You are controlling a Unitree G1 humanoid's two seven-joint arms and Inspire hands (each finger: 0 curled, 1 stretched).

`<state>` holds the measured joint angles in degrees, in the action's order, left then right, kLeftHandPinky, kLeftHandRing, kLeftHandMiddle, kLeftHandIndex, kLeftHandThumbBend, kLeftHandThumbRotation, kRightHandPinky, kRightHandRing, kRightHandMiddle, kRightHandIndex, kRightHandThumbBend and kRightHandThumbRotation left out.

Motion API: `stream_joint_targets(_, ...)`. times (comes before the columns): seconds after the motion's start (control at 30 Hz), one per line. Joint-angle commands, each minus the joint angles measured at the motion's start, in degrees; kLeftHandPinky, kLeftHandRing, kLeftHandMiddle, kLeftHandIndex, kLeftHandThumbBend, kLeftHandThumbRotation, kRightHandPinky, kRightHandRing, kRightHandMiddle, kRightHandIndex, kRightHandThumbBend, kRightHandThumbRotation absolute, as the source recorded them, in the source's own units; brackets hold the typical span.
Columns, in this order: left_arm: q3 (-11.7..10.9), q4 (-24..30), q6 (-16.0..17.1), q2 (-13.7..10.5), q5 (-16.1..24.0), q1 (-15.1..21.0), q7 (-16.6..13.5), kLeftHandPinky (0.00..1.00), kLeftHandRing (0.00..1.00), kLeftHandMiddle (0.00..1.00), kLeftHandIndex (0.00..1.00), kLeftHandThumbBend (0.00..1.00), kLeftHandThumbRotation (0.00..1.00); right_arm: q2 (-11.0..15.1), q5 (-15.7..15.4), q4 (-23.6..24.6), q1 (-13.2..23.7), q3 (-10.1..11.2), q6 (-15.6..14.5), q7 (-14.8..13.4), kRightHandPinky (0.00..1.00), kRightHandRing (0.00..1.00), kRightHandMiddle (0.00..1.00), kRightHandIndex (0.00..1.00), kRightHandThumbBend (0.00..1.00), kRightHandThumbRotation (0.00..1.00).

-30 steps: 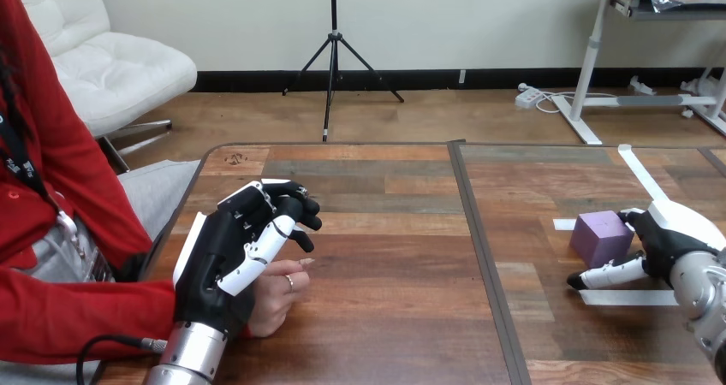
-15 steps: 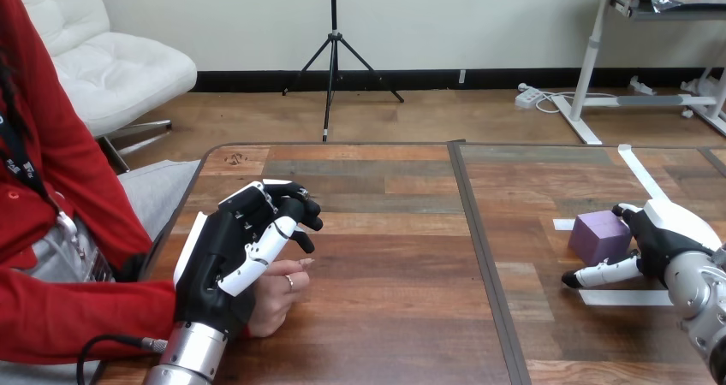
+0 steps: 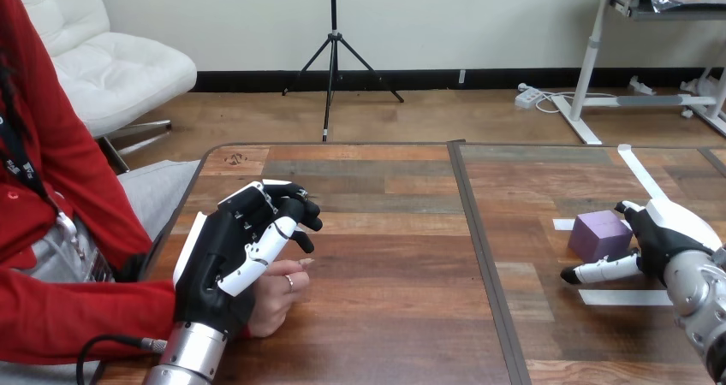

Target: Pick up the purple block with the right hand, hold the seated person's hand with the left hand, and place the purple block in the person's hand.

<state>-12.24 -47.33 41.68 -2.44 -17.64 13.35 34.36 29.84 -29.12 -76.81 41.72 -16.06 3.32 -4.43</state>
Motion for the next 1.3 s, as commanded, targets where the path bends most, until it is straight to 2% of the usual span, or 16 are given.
stream_joint_targets(0.0, -0.05, 1.75, 1.13, -0.55, -0.39, 1.35, 0.31, 0.36, 0.52, 0.53, 0.52, 0.4, 0.3, -0.93, 0.47, 1.0, 5.87, 0.39, -0.22, 0.02, 0.72, 0.91, 0.97, 0.95, 0.98, 0.37)
stream_joint_targets(0.3, -0.03, 1.81, 1.48, -0.57, -0.14, 1.25, 0.05, 0.36, 0.52, 0.54, 0.52, 0.39, 0.31, -1.55, 0.72, 1.03, 6.49, 0.77, -0.78, -1.05, 0.7, 0.87, 0.92, 0.91, 0.95, 0.36)
stream_joint_targets(0.57, 0.01, 2.22, 1.16, -0.47, -0.35, 1.12, 0.11, 0.36, 0.52, 0.53, 0.52, 0.41, 0.31, -2.0, 1.02, 1.21, 6.47, 1.37, 0.24, -3.11, 0.68, 0.81, 0.86, 0.83, 0.92, 0.3)
stream_joint_targets(0.67, 0.02, 2.25, 1.1, -0.46, -0.45, 1.13, 0.23, 0.36, 0.52, 0.53, 0.52, 0.42, 0.31, -2.32, 1.25, 1.2, 6.72, 1.6, -0.28, -3.27, 0.67, 0.79, 0.83, 0.8, 0.91, 0.28)
stream_joint_targets(0.9, 0.06, 2.45, 0.78, -0.44, -0.53, 1.11, 0.31, 0.36, 0.52, 0.53, 0.51, 0.43, 0.31, -2.65, 1.91, 1.22, 6.69, 1.92, 0.53, -3.73, 0.64, 0.74, 0.77, 0.75, 0.86, 0.23)
stream_joint_targets(1.07, 0.11, 2.74, 0.64, -0.33, -0.4, 0.97, -0.09, 0.36, 0.52, 0.53, 0.51, 0.43, 0.31, -2.85, 2.12, 1.26, 6.54, 2.14, 1.09, -4.51, 0.56, 0.64, 0.68, 0.69, 0.83, 0.18)
stream_joint_targets(1.27, 0.14, 2.59, 1.21, -0.35, -0.36, 1.01, 0.12, 0.36, 0.52, 0.53, 0.51, 0.4, 0.31, -3.06, 2.37, 1.24, 6.28, 2.2, 1.74, -5.24, 0.5, 0.58, 0.62, 0.64, 0.81, 0.14)
